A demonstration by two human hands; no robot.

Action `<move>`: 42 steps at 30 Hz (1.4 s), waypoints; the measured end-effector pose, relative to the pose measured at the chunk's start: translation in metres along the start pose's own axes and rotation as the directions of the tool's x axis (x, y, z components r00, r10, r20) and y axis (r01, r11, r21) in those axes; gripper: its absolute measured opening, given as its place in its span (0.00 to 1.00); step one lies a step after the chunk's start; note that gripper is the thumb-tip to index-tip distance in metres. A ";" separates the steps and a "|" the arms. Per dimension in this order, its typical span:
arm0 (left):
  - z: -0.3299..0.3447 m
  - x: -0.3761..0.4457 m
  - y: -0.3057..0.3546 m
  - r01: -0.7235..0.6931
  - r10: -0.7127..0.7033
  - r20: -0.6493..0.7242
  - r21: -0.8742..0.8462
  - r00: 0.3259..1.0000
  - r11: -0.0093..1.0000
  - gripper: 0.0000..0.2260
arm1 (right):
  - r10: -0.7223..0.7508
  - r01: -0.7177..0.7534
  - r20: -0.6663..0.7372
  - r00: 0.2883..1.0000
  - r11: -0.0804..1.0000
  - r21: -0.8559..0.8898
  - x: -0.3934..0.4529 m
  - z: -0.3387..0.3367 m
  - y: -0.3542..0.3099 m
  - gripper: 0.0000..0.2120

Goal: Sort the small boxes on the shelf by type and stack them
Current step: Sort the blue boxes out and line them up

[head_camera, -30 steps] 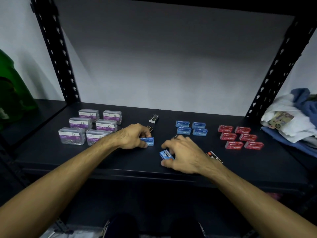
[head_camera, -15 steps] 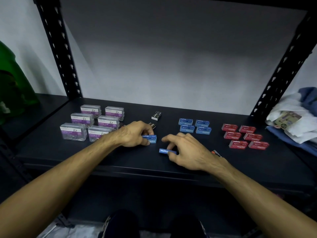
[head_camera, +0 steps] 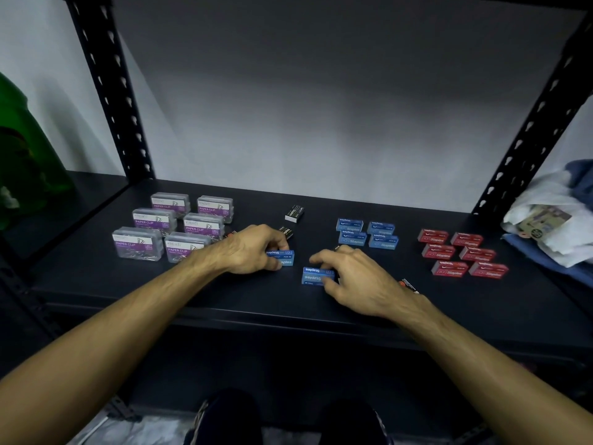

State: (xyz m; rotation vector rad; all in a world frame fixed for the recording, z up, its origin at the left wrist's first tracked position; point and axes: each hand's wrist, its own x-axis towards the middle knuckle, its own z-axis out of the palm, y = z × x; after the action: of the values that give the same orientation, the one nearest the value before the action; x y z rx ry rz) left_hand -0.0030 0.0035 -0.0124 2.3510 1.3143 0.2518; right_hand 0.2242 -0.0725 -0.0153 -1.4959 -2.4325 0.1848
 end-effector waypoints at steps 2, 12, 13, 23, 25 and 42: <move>0.000 -0.002 0.001 0.000 0.000 0.002 0.003 1.000 1.000 0.08 | 0.002 -0.002 -0.009 1.000 1.000 -0.001 0.000 0.001 0.001 0.20; 0.000 -0.002 0.000 -0.013 0.013 -0.024 0.016 1.000 1.000 0.07 | 0.023 -0.024 -0.016 1.000 0.999 -0.030 0.001 0.000 -0.001 0.17; 0.000 -0.002 0.000 -0.012 0.013 -0.022 0.016 1.000 1.000 0.06 | 0.026 -0.026 -0.016 1.000 0.999 -0.023 0.000 -0.001 -0.001 0.17; 0.000 -0.001 0.002 -0.008 0.008 -0.020 0.002 1.000 1.000 0.06 | 0.054 -0.042 -0.067 0.996 0.985 0.168 0.003 -0.014 0.001 0.20; 0.000 -0.002 0.002 -0.009 0.009 -0.019 0.002 1.000 1.000 0.06 | 0.050 -0.037 -0.062 0.997 0.981 0.189 0.005 -0.015 -0.003 0.22; 0.001 0.003 0.003 -0.017 0.015 -0.052 -0.030 0.999 0.999 0.07 | 0.185 -0.147 -0.086 0.979 0.933 0.329 0.002 -0.002 0.005 0.04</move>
State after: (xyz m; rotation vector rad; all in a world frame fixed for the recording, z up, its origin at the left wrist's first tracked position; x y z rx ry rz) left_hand 0.0012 0.0046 -0.0120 2.3450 1.3065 0.3378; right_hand 0.2284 -0.0689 -0.0142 -1.5138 -2.0637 0.4908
